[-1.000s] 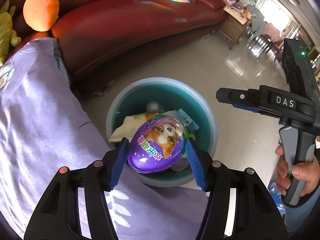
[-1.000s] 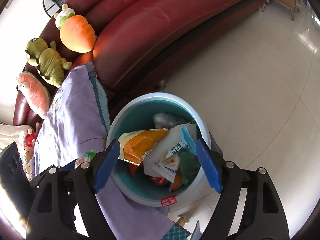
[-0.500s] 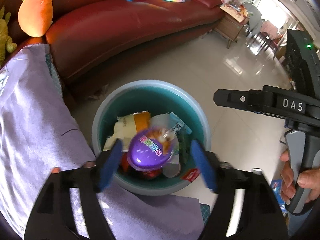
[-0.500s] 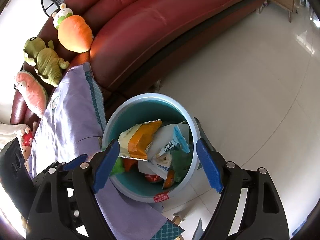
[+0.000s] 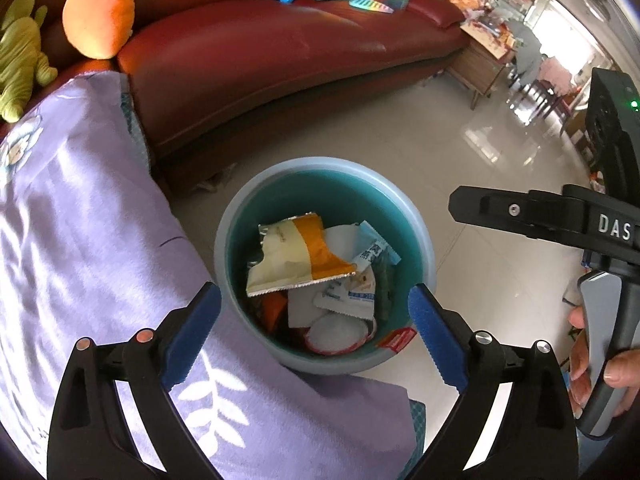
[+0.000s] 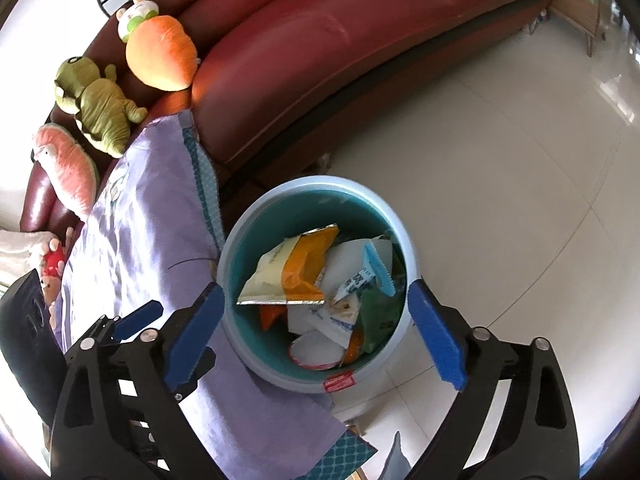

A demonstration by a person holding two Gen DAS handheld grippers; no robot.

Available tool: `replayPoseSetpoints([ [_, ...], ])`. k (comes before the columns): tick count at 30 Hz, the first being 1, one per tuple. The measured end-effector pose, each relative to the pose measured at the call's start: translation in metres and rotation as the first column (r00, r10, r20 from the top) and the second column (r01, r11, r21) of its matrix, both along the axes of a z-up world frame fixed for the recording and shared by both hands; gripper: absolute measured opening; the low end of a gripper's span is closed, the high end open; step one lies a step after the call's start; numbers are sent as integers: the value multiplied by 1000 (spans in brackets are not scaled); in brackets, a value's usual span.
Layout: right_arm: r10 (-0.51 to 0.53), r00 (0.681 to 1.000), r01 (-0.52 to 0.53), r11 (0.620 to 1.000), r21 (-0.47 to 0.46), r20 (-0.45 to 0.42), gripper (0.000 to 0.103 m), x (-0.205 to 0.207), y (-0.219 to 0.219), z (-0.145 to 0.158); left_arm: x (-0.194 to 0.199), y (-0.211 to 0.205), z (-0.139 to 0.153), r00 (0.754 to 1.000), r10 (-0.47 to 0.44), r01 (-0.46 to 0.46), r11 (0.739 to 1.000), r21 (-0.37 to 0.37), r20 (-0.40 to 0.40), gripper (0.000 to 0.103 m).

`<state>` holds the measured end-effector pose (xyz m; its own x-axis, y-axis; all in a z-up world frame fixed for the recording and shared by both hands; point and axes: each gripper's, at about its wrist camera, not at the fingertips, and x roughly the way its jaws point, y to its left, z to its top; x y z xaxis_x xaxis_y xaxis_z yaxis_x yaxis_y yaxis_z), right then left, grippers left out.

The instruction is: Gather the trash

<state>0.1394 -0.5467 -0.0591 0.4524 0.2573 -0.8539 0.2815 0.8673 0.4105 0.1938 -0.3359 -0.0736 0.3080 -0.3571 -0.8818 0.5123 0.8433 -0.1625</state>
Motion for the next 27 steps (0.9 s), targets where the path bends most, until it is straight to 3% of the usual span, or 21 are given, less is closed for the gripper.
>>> replayPoseSetpoints([
  [3, 9, 1000, -9, 1000, -2, 7, 96, -4, 6, 7, -4, 10, 5, 1000, 11, -11, 1000, -1, 11, 95],
  [22, 67, 997, -60, 985, -161, 36, 96, -60, 73, 64, -59, 87, 75, 985, 78, -69, 996, -61, 151, 99],
  [27, 84, 996, -74, 976, -207, 42, 96, -77, 91, 76, -72, 105, 84, 983, 96, -88, 994, -60, 154, 99],
])
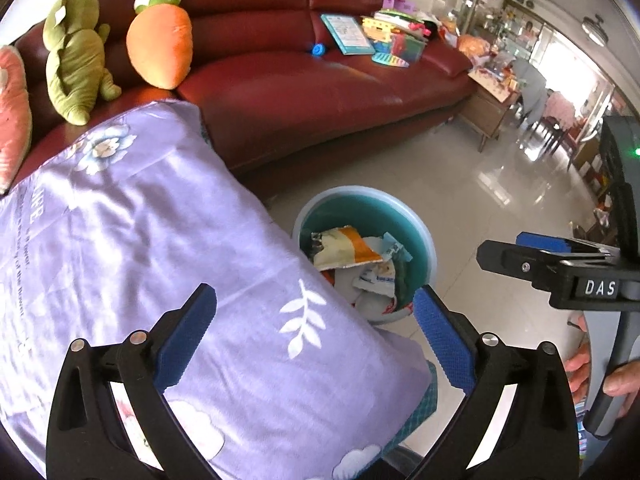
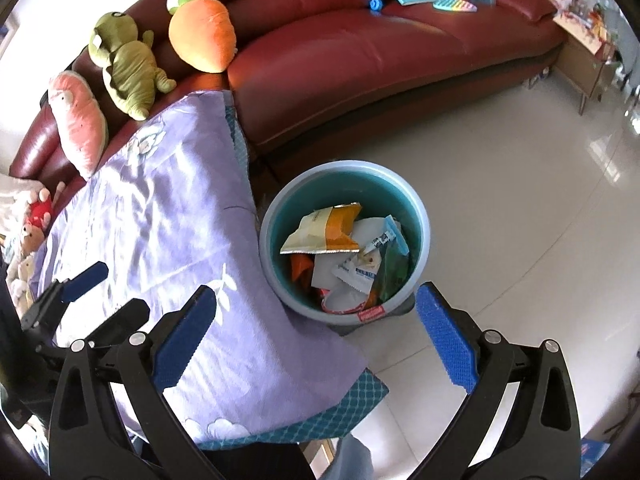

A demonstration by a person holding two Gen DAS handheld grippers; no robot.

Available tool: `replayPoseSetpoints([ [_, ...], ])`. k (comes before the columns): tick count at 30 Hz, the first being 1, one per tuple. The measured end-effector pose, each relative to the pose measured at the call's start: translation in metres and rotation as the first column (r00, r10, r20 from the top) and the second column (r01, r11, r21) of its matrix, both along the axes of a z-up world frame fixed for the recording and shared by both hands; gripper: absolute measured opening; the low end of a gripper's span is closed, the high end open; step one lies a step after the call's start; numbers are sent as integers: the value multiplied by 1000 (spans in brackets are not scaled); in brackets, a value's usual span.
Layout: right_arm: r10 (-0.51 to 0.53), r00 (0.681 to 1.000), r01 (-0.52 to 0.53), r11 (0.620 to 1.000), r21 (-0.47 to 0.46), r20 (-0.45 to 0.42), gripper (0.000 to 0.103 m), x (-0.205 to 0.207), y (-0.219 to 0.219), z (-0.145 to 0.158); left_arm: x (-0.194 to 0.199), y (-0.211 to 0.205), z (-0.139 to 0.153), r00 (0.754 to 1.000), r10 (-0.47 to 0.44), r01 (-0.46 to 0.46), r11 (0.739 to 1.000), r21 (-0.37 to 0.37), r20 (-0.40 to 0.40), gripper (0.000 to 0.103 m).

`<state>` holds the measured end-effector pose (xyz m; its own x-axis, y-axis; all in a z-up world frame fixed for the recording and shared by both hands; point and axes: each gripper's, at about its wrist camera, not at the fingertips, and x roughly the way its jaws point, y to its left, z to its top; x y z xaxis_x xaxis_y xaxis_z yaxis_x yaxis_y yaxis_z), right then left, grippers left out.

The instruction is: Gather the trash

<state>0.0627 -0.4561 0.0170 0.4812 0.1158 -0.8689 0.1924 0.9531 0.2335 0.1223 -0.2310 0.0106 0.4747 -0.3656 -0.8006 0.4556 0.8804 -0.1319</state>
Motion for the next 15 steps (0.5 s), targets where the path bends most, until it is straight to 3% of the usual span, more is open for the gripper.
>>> replayPoseSetpoints([
  [15, 42, 999, -41, 995, -95, 16, 96, -40, 38, 18, -30, 50, 10, 996, 89, -89, 996, 8, 10, 99],
])
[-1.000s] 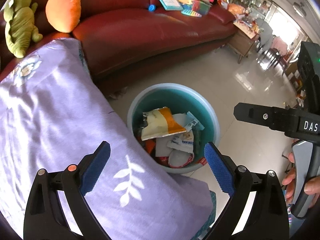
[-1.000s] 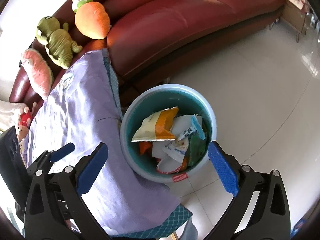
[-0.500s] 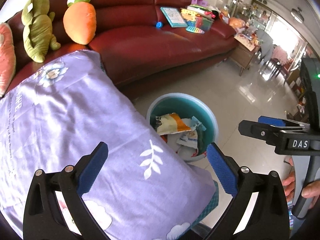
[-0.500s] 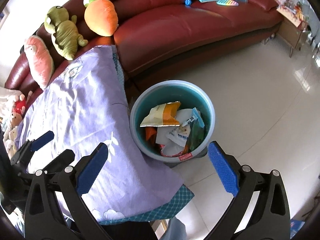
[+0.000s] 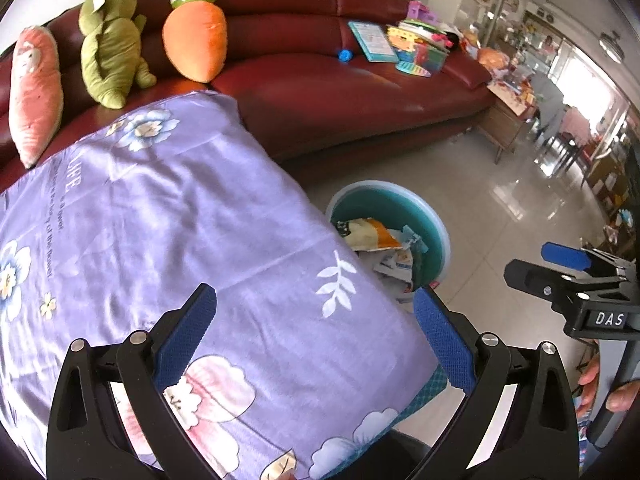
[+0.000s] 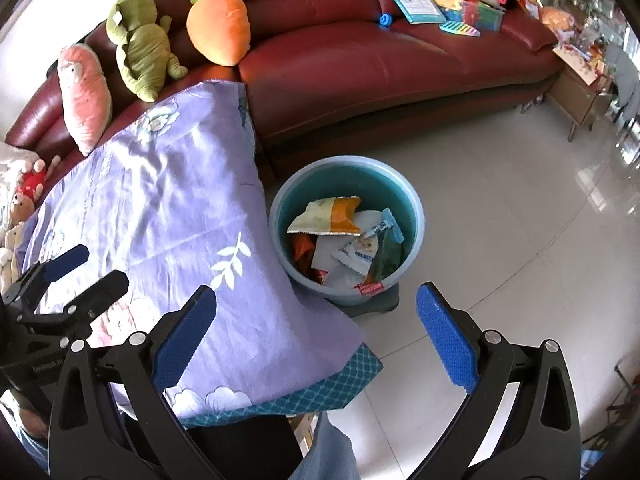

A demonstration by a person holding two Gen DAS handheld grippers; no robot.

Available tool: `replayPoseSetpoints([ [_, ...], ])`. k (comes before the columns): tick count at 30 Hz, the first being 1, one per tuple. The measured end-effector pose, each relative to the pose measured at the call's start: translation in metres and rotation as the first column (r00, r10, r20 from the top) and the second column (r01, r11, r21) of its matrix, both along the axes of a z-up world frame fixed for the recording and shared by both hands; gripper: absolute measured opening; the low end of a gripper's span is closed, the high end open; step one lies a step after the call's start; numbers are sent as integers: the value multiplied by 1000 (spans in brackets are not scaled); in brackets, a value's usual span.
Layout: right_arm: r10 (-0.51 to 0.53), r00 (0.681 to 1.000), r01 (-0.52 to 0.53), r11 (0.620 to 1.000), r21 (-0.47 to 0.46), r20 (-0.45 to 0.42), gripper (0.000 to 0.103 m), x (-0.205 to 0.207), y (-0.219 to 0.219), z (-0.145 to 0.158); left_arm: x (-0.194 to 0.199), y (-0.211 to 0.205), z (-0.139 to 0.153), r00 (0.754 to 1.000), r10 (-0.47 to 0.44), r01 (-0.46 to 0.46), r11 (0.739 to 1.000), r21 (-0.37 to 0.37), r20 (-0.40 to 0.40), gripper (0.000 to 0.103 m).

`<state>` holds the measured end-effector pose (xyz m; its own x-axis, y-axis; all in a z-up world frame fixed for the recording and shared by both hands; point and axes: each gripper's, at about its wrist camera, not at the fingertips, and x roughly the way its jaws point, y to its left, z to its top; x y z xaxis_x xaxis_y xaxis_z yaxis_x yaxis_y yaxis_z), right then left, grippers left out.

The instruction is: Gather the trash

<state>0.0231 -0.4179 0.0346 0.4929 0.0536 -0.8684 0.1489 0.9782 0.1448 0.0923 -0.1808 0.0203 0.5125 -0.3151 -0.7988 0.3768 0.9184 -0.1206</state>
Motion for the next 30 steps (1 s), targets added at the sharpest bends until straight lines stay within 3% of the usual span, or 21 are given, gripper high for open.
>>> replayPoseSetpoints([
  [15, 28, 1000, -28, 998, -61, 11, 96, -18, 20, 0, -10, 11, -3, 1000, 31, -31, 999, 22, -2, 99],
  [30, 6, 1000, -7, 1000, -23, -26, 96, 6, 11, -25, 6, 6, -30, 998, 62, -61, 996, 69, -8, 99],
])
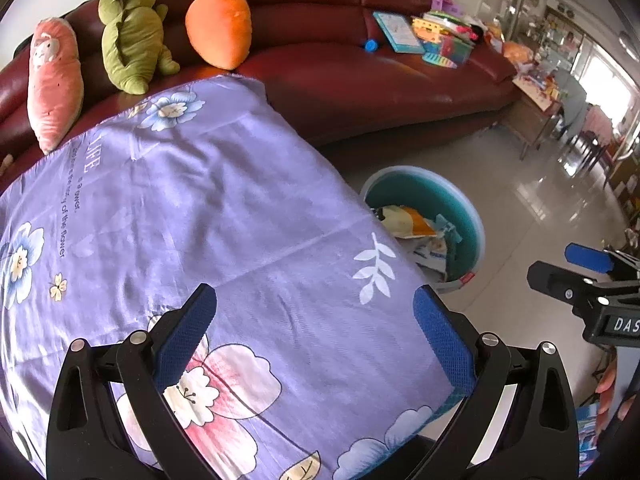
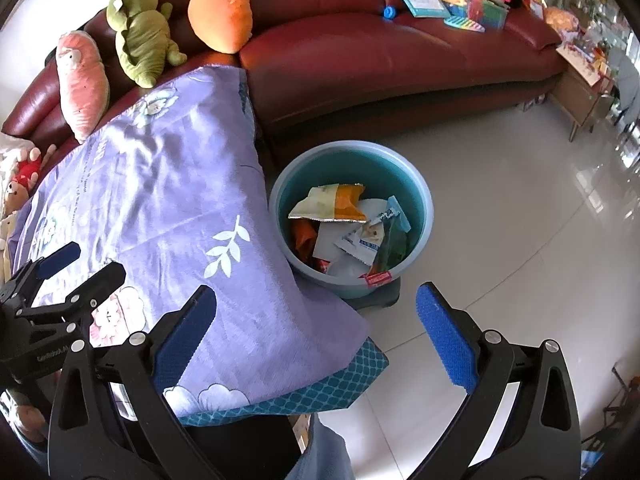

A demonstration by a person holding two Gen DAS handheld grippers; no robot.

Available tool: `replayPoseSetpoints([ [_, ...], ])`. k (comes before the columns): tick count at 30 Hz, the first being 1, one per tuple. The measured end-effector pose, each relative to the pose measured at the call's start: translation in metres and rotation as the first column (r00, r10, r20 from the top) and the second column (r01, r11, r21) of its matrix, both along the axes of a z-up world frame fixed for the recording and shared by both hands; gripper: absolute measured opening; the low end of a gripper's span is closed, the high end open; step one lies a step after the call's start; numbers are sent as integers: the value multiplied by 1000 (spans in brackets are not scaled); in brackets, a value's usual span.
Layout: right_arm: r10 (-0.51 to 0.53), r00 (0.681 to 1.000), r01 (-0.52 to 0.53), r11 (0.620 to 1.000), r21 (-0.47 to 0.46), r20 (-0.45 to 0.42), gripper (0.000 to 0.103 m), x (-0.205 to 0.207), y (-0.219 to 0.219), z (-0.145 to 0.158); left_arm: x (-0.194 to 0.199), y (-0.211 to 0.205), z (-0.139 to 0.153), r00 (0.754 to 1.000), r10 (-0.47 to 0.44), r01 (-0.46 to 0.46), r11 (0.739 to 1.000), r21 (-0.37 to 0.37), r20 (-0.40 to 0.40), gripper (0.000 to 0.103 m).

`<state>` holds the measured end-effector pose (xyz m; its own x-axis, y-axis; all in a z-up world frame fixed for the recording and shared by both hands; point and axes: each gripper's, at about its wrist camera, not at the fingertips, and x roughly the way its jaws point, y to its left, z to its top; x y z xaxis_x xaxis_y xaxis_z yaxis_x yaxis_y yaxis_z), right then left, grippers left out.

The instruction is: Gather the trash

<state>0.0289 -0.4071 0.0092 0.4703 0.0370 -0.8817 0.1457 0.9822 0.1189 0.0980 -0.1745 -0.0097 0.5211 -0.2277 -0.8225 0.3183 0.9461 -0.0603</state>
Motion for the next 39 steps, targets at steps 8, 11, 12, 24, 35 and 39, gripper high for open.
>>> replayPoseSetpoints([
  [8, 6, 999, -5, 1000, 14, -33, 96, 15, 1, -18, 8, -3, -16, 1000, 1, -1, 1000, 27, -19, 99],
  [11, 5, 999, -4, 1000, 17, -43, 96, 19, 0, -24, 10, -4, -21, 1000, 4, -3, 999, 37, -25, 99],
  [12, 4, 999, -3, 1000, 18, -47, 96, 21, -1, -26, 11, -4, -23, 1000, 6, -5, 999, 38, -29, 99],
  [24, -7, 996, 10, 999, 32, -83, 96, 35, -5, -47, 21, -4, -43, 998, 16, -13, 998, 64, -58, 99],
  [35, -10, 994, 16, 999, 47, -110, 96, 47, -7, -60, 28, -5, -51, 998, 26, -21, 997, 73, -65, 99],
  [39, -14, 993, 20, 999, 47, -119, 96, 51, -8, -63, 30, -4, -53, 997, 29, -23, 997, 74, -68, 99],
])
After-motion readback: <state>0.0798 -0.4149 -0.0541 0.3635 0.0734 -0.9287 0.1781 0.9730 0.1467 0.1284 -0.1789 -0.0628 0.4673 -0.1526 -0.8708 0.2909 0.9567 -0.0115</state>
